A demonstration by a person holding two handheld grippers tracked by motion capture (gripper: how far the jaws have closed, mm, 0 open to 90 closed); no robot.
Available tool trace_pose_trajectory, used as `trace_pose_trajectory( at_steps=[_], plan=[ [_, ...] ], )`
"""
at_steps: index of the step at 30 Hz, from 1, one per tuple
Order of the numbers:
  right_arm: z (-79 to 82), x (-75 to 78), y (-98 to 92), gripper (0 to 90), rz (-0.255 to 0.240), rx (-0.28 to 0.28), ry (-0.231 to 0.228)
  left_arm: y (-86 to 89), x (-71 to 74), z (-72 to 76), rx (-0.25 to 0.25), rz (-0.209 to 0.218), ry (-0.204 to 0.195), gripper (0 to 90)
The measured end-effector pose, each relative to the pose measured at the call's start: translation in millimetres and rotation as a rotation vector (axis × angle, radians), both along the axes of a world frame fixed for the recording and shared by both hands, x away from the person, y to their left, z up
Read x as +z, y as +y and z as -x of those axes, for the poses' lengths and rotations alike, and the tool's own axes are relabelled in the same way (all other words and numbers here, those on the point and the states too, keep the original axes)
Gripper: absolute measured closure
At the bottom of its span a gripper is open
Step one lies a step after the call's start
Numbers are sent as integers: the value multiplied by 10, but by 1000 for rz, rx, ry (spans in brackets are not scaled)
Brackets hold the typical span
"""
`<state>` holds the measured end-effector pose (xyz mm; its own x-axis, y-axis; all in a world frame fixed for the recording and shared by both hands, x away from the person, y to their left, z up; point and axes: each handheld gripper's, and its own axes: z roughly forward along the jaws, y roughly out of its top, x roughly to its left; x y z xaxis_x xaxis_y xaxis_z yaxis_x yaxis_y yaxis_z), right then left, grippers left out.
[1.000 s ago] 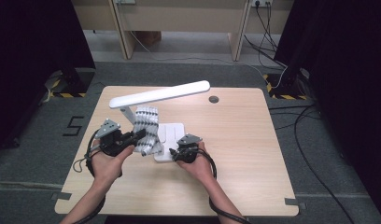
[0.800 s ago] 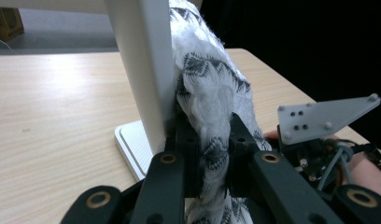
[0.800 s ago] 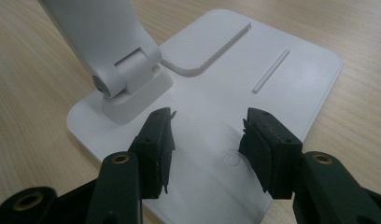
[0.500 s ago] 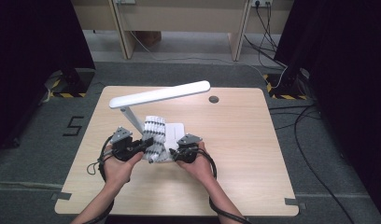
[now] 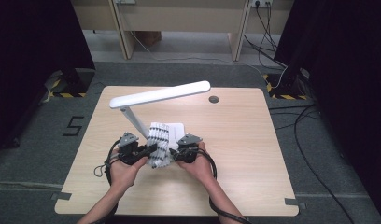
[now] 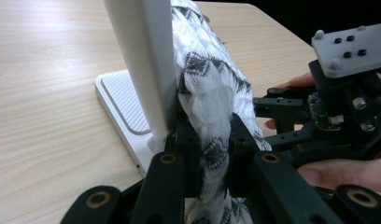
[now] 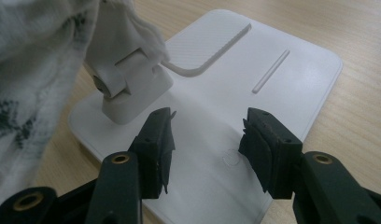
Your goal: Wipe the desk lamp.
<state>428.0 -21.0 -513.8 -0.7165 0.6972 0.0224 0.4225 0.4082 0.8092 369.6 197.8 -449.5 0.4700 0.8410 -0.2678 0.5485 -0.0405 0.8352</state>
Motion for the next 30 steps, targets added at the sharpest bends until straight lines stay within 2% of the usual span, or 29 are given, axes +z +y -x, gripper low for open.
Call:
trace_pose_trajectory(
  at_steps=[6,10,15,21,25,30],
  plan=[
    [0,-1,0,521,-1,1,0,-24,-94,10,-13,-17,25,790],
    [0,-3,0,521,-2,1,-2,-25,-104,45,-25,-22,36,789],
    [0,-4,0,521,-4,1,-1,22,11,174,-48,-14,13,788],
    [1,-4,1,521,-4,-1,-3,179,171,387,-63,-12,-31,788],
    [1,-5,1,521,-5,-1,-5,335,247,548,-59,-9,-53,787],
    [3,-7,1,521,-7,-1,-4,565,327,693,-13,-5,-71,787]
  ],
)
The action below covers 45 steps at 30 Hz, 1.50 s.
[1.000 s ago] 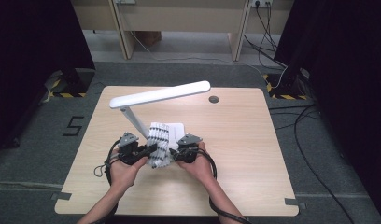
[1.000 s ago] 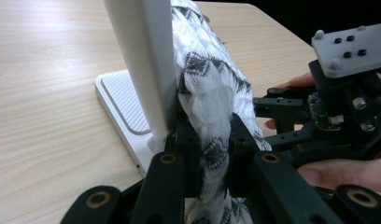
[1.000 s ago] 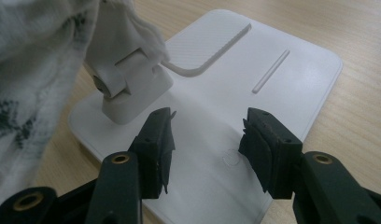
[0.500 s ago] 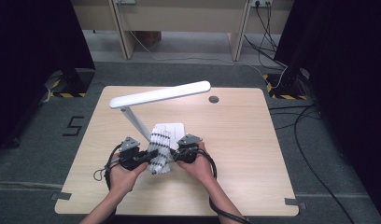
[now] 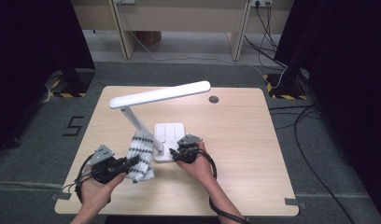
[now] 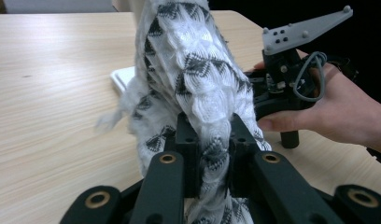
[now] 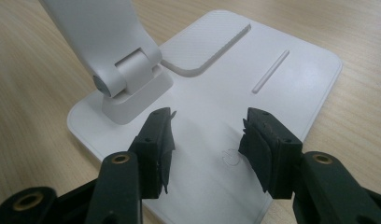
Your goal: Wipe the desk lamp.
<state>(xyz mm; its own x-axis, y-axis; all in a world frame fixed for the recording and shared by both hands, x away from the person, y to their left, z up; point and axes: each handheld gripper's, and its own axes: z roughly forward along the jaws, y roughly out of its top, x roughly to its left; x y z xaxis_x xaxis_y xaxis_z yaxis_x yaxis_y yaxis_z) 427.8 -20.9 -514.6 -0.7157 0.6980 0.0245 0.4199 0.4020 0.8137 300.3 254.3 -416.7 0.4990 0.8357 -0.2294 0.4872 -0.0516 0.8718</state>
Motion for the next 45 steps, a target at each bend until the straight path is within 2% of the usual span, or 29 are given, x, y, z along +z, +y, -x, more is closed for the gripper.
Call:
trace_pose_trajectory(
  at_steps=[4,11,18,22,24,26,32,38,45],
  plan=[
    [-1,2,0,521,3,0,-1,167,50,24,40,-9,-9,787],
    [1,0,1,522,1,-1,-1,328,187,-81,104,-3,-23,787],
    [0,0,0,522,0,-1,0,411,473,-233,155,14,-92,787],
    [-1,2,0,521,4,0,-2,353,666,-312,148,1,-138,787],
    [-1,2,0,522,3,0,-1,297,741,-350,135,-31,-157,787],
    [0,0,0,522,2,0,-2,240,786,-380,124,-61,-169,787],
    [1,0,-3,522,3,-1,-2,93,894,-415,97,-105,-199,787],
    [1,0,-2,522,2,0,-3,54,958,-384,74,-168,-215,785],
    [0,0,-2,522,2,0,-2,2,912,-382,39,-229,-219,785]
  ],
)
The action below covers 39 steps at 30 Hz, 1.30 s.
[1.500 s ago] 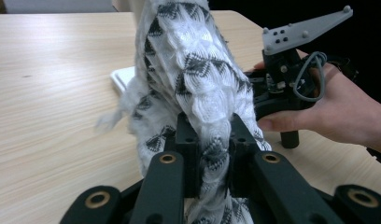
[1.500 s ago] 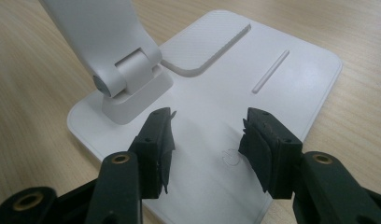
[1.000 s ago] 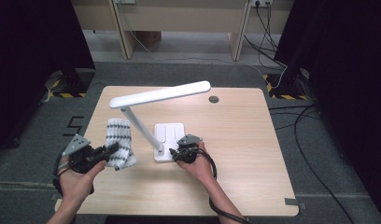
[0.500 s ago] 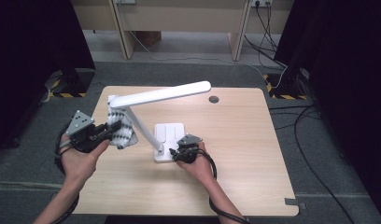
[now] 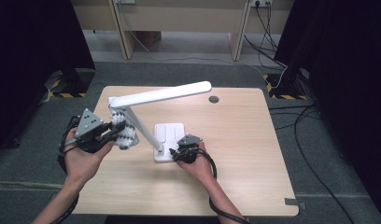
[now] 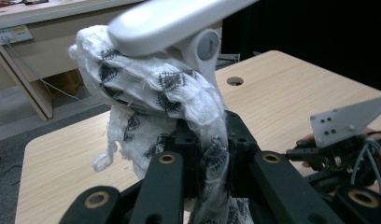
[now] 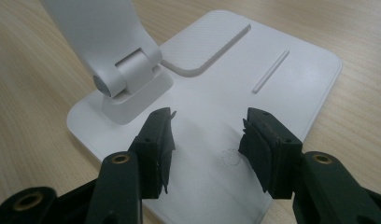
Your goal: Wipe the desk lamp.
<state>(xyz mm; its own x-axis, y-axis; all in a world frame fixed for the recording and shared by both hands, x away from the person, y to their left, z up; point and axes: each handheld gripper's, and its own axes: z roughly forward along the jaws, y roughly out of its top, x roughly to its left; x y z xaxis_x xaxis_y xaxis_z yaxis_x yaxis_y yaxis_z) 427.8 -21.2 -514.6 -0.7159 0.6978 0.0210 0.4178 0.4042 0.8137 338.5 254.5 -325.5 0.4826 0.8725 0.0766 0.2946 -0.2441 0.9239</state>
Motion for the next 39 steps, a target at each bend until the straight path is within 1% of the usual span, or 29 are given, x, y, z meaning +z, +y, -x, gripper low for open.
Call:
trace_pose_trajectory(
  at_steps=[6,8,9,10,13,15,16,17,19,23,27,35,39],
  plan=[
    [0,1,0,522,0,0,1,-88,-177,-9,-30,-28,36,784],
    [-1,0,1,522,-1,0,0,-134,-279,-3,-49,-33,49,783],
    [0,0,0,522,0,0,1,-157,-324,-1,-60,-42,52,783],
    [0,0,0,521,-1,0,1,-176,-358,1,-64,-45,55,783],
    [-3,0,1,522,-1,1,0,-243,-481,-6,-77,-53,80,783],
    [-4,1,0,522,1,2,-2,-284,-547,-18,-92,-63,87,782],
    [-4,0,0,522,0,3,-1,-284,-547,-18,-92,-63,87,782],
    [-2,0,1,522,-2,1,2,-319,-600,-28,-98,-66,99,782],
    [-2,2,2,522,-2,1,4,-353,-663,-51,-110,-76,111,782],
    [-2,1,2,522,-3,1,4,-403,-791,-90,-124,-89,131,782],
    [-2,0,1,522,-2,2,3,-435,-916,-139,-142,-101,162,782],
    [-1,2,-2,522,0,2,5,-535,-1145,-217,-150,-102,215,783],
    [0,-1,-3,521,-2,2,2,-582,-1250,-251,-149,-87,251,782]
  ],
)
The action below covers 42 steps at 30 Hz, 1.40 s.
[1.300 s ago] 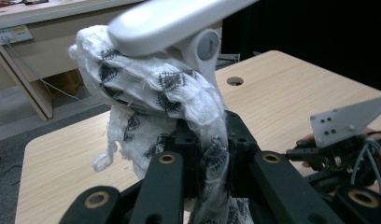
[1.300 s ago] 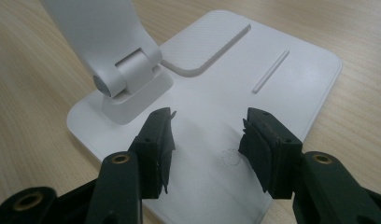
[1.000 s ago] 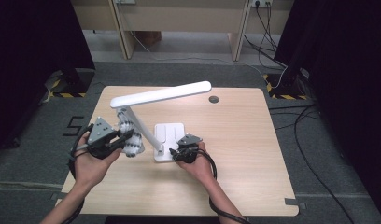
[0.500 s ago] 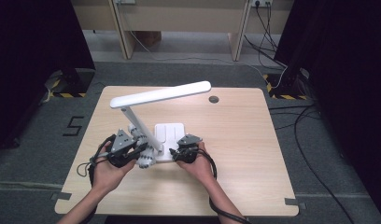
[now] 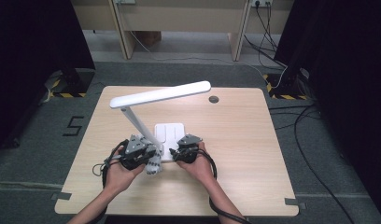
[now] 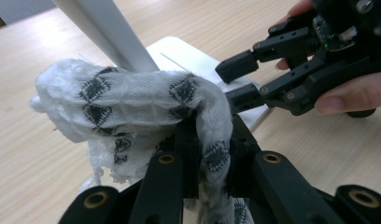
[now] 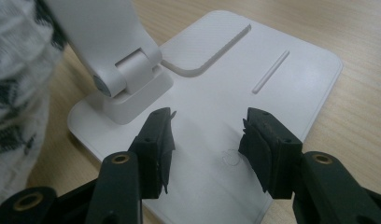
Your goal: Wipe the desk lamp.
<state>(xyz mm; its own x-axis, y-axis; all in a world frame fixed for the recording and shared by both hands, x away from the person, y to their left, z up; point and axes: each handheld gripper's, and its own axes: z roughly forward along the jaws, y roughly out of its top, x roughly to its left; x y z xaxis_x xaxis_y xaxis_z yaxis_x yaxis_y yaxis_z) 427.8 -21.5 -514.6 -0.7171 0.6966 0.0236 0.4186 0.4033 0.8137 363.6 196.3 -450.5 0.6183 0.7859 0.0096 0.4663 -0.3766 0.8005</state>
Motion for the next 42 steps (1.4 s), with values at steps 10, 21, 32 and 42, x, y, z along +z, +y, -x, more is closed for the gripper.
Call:
trace_pose_trajectory(
  at_steps=[10,21,32,42],
  plan=[
    [3,-5,-3,521,-5,-1,-3,-45,-119,-40,11,28,52,782],
    [2,-7,-4,521,-4,1,-5,114,232,37,50,88,1,782],
    [4,-7,-2,522,-4,-1,-6,353,975,174,81,134,-144,779],
    [2,-6,2,522,-4,-3,-5,473,1331,212,104,170,-215,777]
  ],
)
